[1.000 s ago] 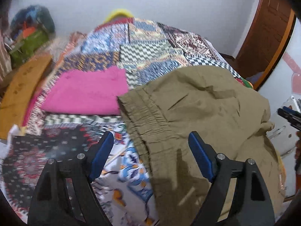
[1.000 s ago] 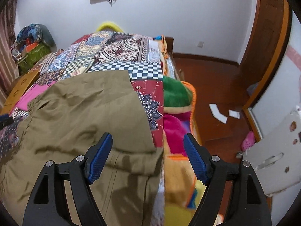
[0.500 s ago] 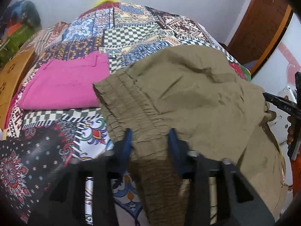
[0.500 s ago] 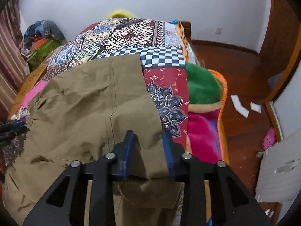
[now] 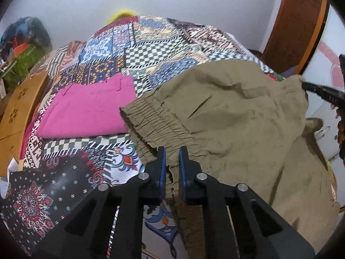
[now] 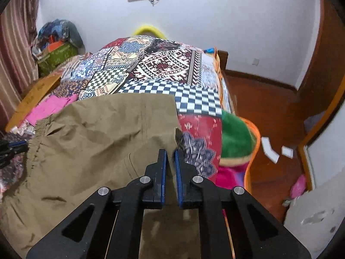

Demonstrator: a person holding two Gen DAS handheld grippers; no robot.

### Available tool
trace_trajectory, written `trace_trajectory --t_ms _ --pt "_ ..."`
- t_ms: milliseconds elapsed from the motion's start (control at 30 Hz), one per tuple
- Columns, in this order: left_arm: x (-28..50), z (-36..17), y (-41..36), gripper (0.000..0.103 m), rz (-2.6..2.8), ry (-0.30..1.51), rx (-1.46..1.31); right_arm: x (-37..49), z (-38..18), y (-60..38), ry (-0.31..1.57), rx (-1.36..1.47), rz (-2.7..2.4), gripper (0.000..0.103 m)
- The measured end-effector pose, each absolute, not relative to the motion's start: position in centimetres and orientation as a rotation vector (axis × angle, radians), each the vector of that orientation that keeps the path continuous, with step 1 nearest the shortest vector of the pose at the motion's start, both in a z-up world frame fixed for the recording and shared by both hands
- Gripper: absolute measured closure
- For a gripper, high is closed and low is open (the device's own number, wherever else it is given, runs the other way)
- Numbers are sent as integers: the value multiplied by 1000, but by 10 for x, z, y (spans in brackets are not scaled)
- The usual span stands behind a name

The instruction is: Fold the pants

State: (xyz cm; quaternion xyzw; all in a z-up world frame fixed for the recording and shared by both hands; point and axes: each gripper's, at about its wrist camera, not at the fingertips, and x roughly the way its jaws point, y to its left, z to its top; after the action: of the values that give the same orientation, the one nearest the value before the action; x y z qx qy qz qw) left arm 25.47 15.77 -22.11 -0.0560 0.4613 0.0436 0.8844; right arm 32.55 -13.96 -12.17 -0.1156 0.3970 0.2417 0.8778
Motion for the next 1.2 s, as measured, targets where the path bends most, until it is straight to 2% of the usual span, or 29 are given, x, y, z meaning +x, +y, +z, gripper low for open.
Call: trace_trajectory --t_ms 33,200,367,433,567,600,700,833,933,1033,1200 --pt "256 -225 161 103 109 971 -110 328 -123 -135 823 -269 494 96" --pt "255 -243 182 103 141 1023 -162 347 -148 -124 880 -364 426 96" --pt "245 -230 189 100 140 975 -155 353 -159 -137 967 -355 391 96" --pt "245 -221 192 88 142 955 -142 349 -149 -144 966 -336 390 92" --pt "256 -206 199 69 159 918 -129 347 -119 -150 908 -292 404 54" --pt "260 -204 200 62 162 910 -128 348 -110 -148 876 -288 407 50" --pt "274 -203 204 48 153 900 -140 355 -96 -138 834 -281 429 47" --pt "298 -210 206 40 149 910 -122 377 -97 -116 847 -280 463 47" --pt "312 -220 210 35 148 927 -115 398 -107 -97 883 -299 497 42" --pt "321 -232 215 35 134 952 -133 421 -124 -78 940 -319 537 30" --pt "332 -251 222 28 122 991 -155 451 -153 -63 1008 -356 538 28"
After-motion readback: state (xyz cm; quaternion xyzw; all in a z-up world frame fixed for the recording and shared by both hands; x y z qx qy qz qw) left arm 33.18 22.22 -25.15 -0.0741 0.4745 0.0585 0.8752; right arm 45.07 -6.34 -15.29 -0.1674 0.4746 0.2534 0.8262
